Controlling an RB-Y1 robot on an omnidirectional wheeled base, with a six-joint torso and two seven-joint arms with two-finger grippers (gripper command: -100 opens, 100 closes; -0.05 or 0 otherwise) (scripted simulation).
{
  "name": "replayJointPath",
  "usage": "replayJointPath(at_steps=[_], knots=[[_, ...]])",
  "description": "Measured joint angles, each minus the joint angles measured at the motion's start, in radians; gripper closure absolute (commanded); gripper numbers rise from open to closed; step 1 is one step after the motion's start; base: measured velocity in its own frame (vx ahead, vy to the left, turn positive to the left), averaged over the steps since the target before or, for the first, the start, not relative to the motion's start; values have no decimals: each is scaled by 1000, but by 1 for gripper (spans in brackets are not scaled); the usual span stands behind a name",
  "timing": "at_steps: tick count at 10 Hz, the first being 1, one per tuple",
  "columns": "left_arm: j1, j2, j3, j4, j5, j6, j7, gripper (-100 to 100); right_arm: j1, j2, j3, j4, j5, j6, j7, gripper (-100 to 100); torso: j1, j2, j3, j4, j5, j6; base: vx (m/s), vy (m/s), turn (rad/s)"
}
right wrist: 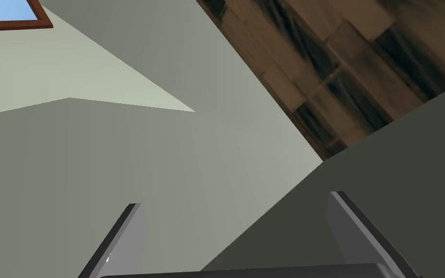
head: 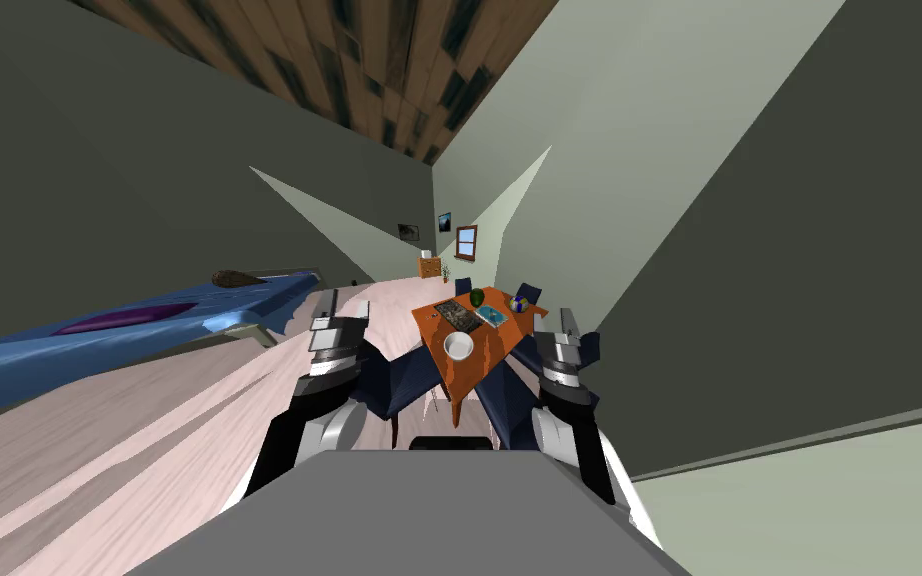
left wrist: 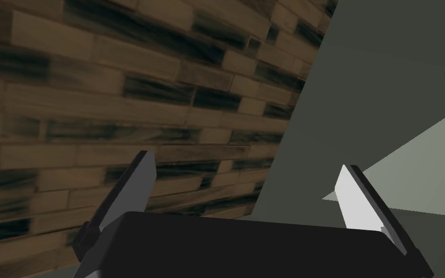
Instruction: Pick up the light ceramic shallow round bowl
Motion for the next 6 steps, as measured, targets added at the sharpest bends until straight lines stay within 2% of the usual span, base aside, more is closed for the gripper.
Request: replayJointPath(at_steps=[3,6], knots=[[0,0,0,0,0,0,0,0,20,-84,-1,1,-3,5,46,-100,-1,4,2,1,0,0,-59,-16,148],[0,0,0,0,0,0,0,0,41,-167,-7,8,-4,32,119,-100,-1,5,3,1,0,0,-66,-12,211]])
